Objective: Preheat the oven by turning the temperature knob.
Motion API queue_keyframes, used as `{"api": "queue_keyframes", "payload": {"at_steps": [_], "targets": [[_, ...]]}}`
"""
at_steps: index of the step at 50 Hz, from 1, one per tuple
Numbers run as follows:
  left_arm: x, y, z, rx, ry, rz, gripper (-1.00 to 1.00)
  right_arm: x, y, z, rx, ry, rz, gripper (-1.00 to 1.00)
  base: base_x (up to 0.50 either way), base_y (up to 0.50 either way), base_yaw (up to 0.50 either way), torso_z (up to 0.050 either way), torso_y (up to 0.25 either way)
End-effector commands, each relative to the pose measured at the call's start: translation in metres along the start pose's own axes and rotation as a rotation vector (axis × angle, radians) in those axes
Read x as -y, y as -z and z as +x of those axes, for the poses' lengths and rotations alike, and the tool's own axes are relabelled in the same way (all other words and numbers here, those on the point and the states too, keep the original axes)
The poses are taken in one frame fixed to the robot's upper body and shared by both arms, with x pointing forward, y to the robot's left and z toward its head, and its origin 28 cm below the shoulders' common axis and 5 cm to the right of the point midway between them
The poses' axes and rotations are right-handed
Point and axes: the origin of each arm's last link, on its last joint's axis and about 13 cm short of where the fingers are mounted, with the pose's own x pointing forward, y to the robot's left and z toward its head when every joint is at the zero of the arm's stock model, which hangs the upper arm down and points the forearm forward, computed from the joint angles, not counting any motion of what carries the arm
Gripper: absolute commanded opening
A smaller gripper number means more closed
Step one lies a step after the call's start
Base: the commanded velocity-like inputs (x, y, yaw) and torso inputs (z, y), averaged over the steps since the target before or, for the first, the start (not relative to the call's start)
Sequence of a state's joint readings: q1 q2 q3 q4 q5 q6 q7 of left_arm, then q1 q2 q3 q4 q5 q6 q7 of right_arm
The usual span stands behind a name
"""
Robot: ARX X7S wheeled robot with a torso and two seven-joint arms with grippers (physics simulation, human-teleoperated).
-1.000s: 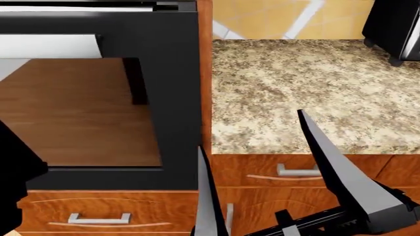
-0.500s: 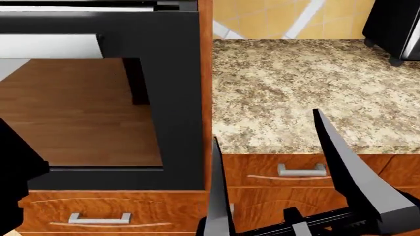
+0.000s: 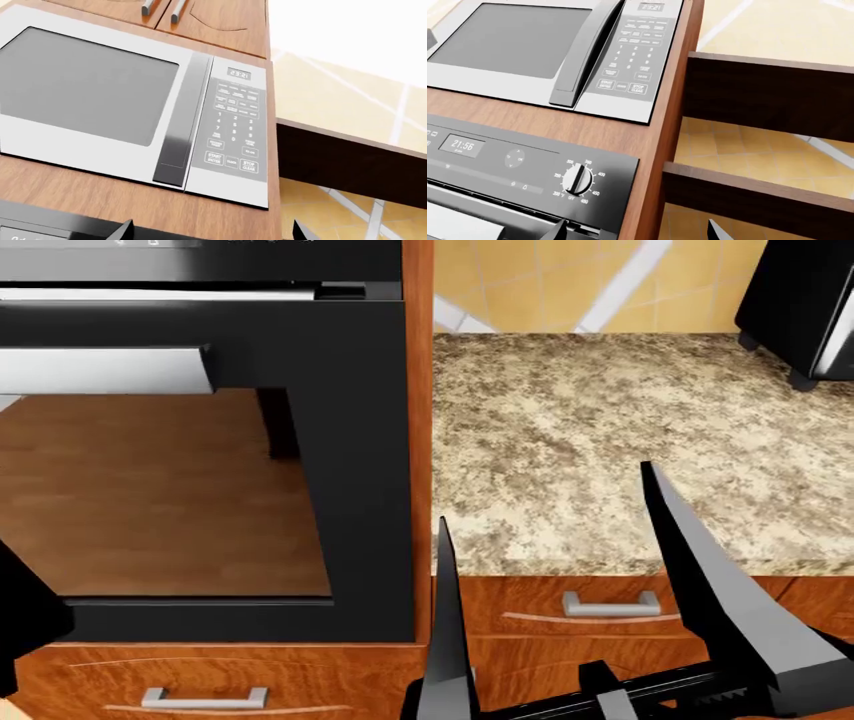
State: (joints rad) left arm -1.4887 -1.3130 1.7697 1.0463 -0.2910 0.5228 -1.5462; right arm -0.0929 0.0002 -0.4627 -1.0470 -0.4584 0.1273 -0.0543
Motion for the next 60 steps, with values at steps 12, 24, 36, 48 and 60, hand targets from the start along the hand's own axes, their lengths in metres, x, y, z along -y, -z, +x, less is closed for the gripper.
{"api": "queue_keyframes", "payload": {"at_steps": [12,24,36,48,60], "targets": [[0.0011,0.0001,-0.0004,0.002,0.022,-0.006,1.0,0.0,0.0002,-0.0002,-0.005,-0.003,-0.004,1.0,0.0,0.0,0.0,0.05,0.0],[-0.0002,0.0005,0.0011,0.001,-0.015,0.016,1.0,0.0001,-0.0005,0.0002,0.008,0.01,0.004,1.0,0.17,0.0,0.0,0.038,0.0],[0.0003,0.0019,-0.0005,-0.001,-0.014,0.016,1.0,0.0001,-0.0001,0.0,0.0,0.005,-0.004,1.0,0.38,0.0,0.0,0.011,0.0],[-0.0028,-0.0024,0.001,-0.038,-0.008,0.031,1.0,-0.0001,0.0004,-0.0005,-0.011,0.011,-0.012,1.0,0.0,0.0,0.0,0.006,0.0],[-0.0044,-0.0055,0.0055,-0.153,-0.011,0.066,1.0,-0.0006,0.0012,-0.0011,-0.026,0.011,-0.008,1.0,0.0,0.0,0.0,0.0,0.0]]}}
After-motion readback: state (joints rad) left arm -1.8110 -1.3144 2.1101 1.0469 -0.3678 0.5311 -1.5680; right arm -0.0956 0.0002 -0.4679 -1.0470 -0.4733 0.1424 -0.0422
